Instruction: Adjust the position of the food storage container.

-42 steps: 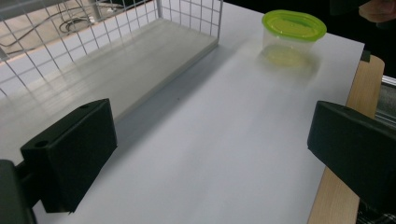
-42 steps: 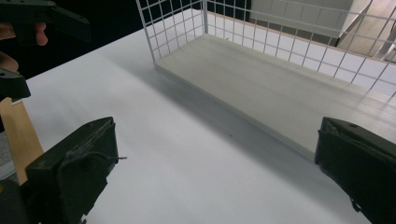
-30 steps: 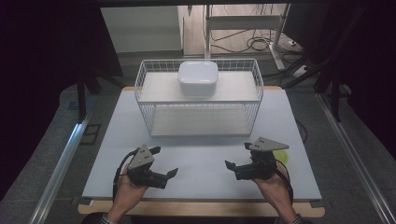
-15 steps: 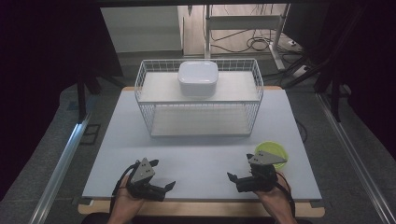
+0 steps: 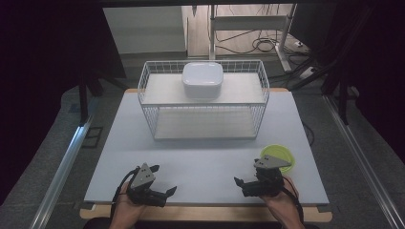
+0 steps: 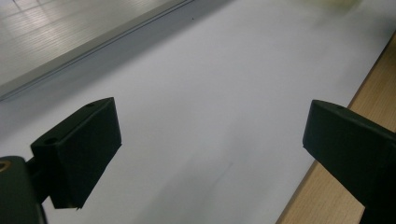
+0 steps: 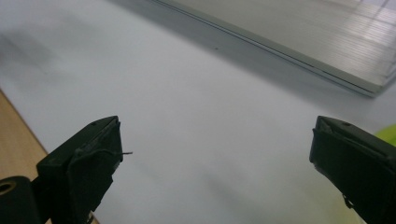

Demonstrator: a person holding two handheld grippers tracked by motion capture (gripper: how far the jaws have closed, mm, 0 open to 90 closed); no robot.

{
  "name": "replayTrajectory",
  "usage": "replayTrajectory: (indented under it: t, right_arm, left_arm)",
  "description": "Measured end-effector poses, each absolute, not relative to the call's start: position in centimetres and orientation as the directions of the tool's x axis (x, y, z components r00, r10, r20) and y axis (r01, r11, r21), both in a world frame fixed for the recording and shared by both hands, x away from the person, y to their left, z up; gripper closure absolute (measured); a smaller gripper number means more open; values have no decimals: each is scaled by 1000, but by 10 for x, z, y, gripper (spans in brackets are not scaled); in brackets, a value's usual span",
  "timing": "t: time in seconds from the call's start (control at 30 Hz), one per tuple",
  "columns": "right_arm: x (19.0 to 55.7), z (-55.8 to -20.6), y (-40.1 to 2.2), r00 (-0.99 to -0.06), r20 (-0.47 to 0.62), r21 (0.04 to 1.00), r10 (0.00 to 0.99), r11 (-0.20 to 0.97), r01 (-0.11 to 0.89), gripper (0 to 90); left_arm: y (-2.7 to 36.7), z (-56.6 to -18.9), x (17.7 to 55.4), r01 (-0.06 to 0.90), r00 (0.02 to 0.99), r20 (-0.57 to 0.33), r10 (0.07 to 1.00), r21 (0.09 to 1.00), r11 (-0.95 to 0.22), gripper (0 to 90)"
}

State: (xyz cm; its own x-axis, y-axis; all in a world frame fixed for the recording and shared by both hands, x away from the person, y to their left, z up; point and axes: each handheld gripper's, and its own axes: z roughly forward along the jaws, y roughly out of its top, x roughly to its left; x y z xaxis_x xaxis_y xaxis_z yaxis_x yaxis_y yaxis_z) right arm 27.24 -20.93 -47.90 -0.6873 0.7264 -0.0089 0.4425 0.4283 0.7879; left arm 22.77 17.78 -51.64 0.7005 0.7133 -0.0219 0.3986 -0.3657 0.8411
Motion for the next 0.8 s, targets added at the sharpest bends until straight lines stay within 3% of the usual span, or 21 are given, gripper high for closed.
replayTrajectory:
  t: [0.2, 0.33, 0.37, 0.53, 0.63, 0.67, 0.7, 0.77, 0.8]
  right_arm:
    - [278, -471, -222, -640, 30, 797, 768, 368, 479, 13]
    - [279, -466, -232, -605, 21, 803, 796, 347, 484, 104]
    - [280, -463, -242, -581, 34, 810, 813, 318, 493, 184]
    - [283, -458, -261, -531, 6, 811, 847, 306, 498, 309]
    - [285, -452, -282, -484, 29, 821, 875, 255, 510, 469]
    - [285, -452, -282, -484, 29, 821, 875, 255, 510, 469]
    - [285, -450, -295, -464, 30, 825, 885, 241, 512, 545]
    - [286, -449, -301, -454, 28, 824, 890, 236, 514, 575]
    - [287, -448, -312, -429, 24, 829, 903, 222, 514, 643]
  left_arm:
    - [178, -517, 228, 400, 699, -21, 714, 840, -367, 42]
    - [177, -518, 228, 402, 699, -22, 715, 838, -368, 42]
    - [178, -517, 228, 403, 697, -21, 717, 838, -368, 43]
    - [179, -518, 229, 406, 695, -22, 719, 837, -367, 44]
    - [180, -518, 230, 409, 692, -21, 721, 835, -368, 44]
    - [180, -518, 230, 409, 692, -21, 721, 835, -368, 44]
    - [181, -518, 230, 411, 691, -25, 723, 836, -364, 45]
    - [181, -518, 230, 412, 690, -26, 724, 836, -363, 45]
    - [181, -518, 230, 412, 689, -27, 724, 836, -362, 45]
